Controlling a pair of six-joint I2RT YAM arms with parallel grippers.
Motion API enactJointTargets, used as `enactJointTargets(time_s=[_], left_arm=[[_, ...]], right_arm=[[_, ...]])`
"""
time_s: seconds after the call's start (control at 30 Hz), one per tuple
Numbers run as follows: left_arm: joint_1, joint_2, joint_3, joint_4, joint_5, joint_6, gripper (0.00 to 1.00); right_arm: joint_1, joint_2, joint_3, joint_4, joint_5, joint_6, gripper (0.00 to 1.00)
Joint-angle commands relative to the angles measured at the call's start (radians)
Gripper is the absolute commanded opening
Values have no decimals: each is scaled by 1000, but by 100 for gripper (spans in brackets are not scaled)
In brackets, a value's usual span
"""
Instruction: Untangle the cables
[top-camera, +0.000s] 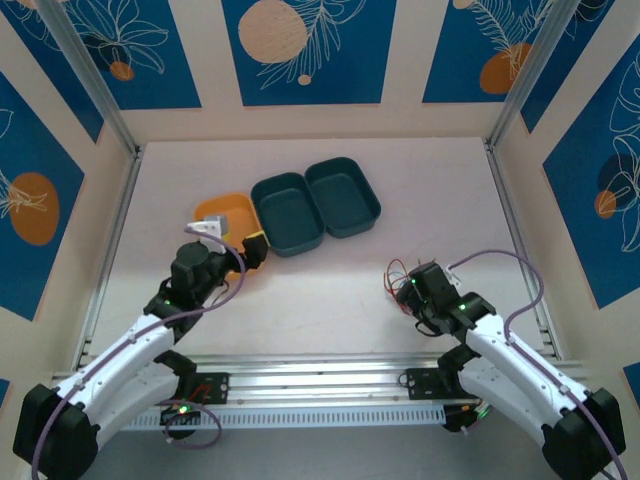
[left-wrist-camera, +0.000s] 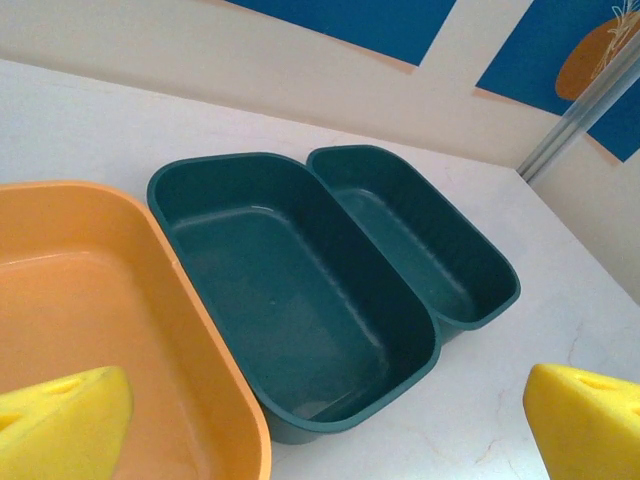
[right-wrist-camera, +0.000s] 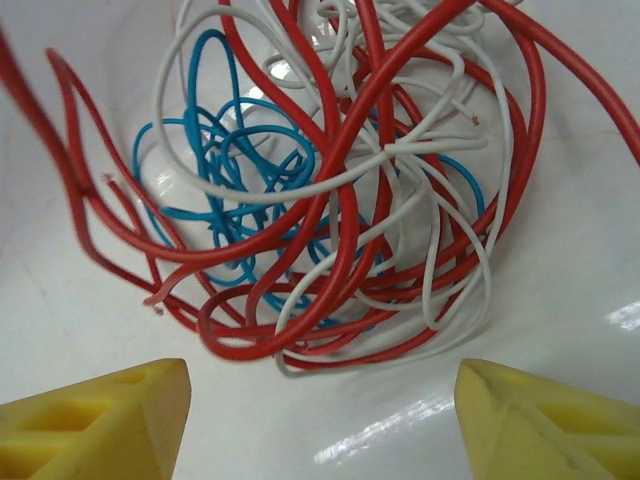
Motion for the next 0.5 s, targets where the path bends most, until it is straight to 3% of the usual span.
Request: enactJointTargets(time_s=[0.0, 0.1, 0.23, 0.4, 0.47], left_arm=[[-6, 23, 8, 72, -13, -22, 100], [-7, 47, 10, 93, -31, -62, 100], [-8, 75, 18, 110, -38, -105, 100], [-8, 119, 50, 111, 10, -90, 100], [-9, 142, 61, 114, 37, -85, 100]], right_arm=[[1, 49, 23, 69, 40, 26, 69], [-36, 98, 32, 122, 18, -4, 64], [-97, 156, 43, 184, -44, -56, 40], [-110, 217, 82, 227, -88, -137, 23], [-111, 247, 104, 237, -119, -160, 11]])
